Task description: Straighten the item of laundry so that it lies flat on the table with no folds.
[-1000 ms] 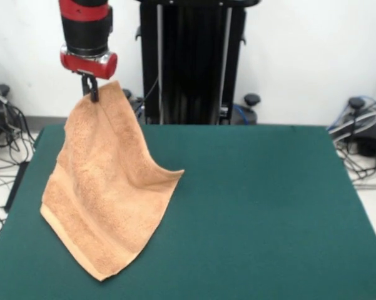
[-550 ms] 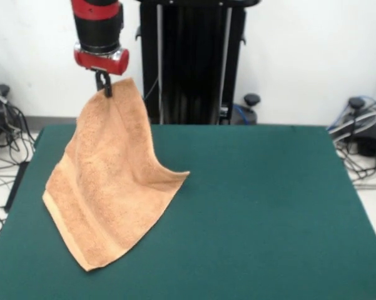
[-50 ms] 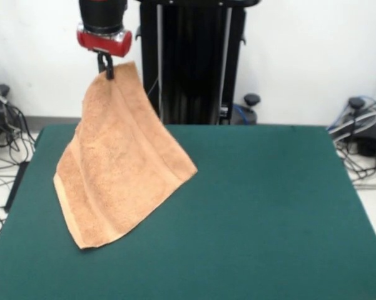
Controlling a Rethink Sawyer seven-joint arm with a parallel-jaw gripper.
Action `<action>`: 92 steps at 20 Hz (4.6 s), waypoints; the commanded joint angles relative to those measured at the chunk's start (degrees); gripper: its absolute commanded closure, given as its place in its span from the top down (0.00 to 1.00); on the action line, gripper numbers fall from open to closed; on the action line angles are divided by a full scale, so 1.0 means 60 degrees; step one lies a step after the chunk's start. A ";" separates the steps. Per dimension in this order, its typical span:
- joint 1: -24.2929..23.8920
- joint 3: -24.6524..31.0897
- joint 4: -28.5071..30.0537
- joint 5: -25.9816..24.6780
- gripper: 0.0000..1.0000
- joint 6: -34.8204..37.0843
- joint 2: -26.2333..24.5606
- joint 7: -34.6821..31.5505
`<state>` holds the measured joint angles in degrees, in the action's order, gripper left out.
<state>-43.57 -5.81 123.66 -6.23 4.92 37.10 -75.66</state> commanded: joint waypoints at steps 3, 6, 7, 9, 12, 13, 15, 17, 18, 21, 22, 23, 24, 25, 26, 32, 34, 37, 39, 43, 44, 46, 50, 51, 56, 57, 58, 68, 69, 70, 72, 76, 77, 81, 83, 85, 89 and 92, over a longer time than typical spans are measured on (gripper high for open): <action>-0.0200 -0.0026 0.0306 -0.0362 0.00 0.0689 -0.0070 -0.1283; -0.0335 0.0120 0.0436 -0.0421 0.00 0.0284 -0.0340 -0.1416; -0.0389 0.0201 0.0399 -0.0435 0.00 0.0063 -0.0549 -0.1482; -0.0515 0.0381 0.0240 -0.0475 0.00 -0.0481 -0.1121 -0.1635; -0.0567 0.0460 0.0206 -0.0486 0.00 -0.1027 -0.1585 -0.1893; -0.0538 0.0433 0.0278 -0.0430 0.00 -0.1252 -0.1689 -0.2072; -0.0513 0.0367 0.0445 -0.0346 0.00 -0.1764 -0.1933 -0.2418; -0.0589 0.0395 0.0435 -0.0367 0.00 -0.2550 -0.2443 -0.2662; -0.0649 0.0404 0.0374 -0.0355 0.00 -0.2860 -0.2782 -0.2761; -0.0814 0.0477 0.0299 -0.0300 0.00 -0.3617 -0.3545 -0.2979; -0.0833 0.0505 0.0307 -0.0279 0.00 -0.3741 -0.3666 -0.3000; -0.0852 0.0533 0.0314 -0.0257 0.00 -0.3865 -0.3787 -0.3021; -0.0853 0.0561 0.0365 -0.0223 0.00 -0.3915 -0.3822 -0.3024; -0.0853 0.0584 0.0413 -0.0175 0.00 -0.3960 -0.3867 -0.3029; -0.0843 0.0606 0.0468 -0.0142 0.00 -0.4037 -0.3882 -0.3031; -0.0939 0.0749 0.0679 -0.0005 0.00 -0.4207 -0.4029 -0.2945; -0.0917 0.0720 0.0765 0.0065 0.00 -0.4274 -0.4000 -0.2981; -0.0820 0.0674 0.0700 0.0071 0.00 -0.4481 -0.3935 -0.2933; -0.0701 0.0558 0.0696 0.0116 0.00 -0.4380 -0.3616 -0.2792; -0.0568 0.0317 0.0560 0.0215 0.00 -0.3910 -0.2999 -0.2427; -0.0598 0.0304 0.0489 0.0207 0.00 -0.3846 -0.2989 -0.2368; -0.0694 0.0273 0.0318 0.0126 0.00 -0.3828 -0.3019 -0.2248; -0.0690 0.0066 0.0134 -0.0003 0.00 -0.4079 -0.2843 -0.2113; -0.0691 0.0069 0.0064 -0.0017 0.00 -0.4110 -0.2838 -0.2091; -0.0664 0.0019 -0.0233 -0.0065 0.00 -0.4097 -0.2823 -0.1918; -0.0669 0.0041 -0.0236 -0.0189 0.00 -0.4501 -0.2873 -0.2008; -0.0583 -0.0029 -0.0244 -0.0162 0.00 -0.4796 -0.2909 -0.2100; -0.0664 -0.0014 -0.0345 -0.0215 1.00 -0.4783 -0.3011 -0.2070; -0.0671 -0.0002 -0.0338 -0.0217 1.00 -0.4773 -0.3015 -0.2077; -0.0668 0.0010 -0.0329 -0.0206 1.00 -0.4763 -0.3008 -0.2089; -0.0643 0.0069 -0.0283 -0.0176 1.00 -0.4762 -0.2912 -0.2139; 0.0223 -0.0100 0.0058 0.0659 1.00 -0.4007 -0.2030 -0.2248; 0.0601 -0.0199 0.0123 0.1020 1.00 -0.3579 -0.1615 -0.2227; 0.1841 -0.1068 -0.0527 0.1796 1.00 -0.1875 -0.0521 -0.1485; 0.1717 -0.0969 -0.0799 0.1658 1.00 -0.1355 -0.0353 -0.1291; 0.1229 -0.0429 -0.1053 0.1345 1.00 -0.1356 -0.0405 -0.1316; 0.0427 0.0500 -0.1755 0.0872 1.00 -0.1502 -0.0899 -0.1375; 0.0172 0.0850 -0.2334 0.0674 1.00 -0.2153 -0.1559 -0.1515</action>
<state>-40.45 -8.51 121.23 -1.66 -6.93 32.15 -76.51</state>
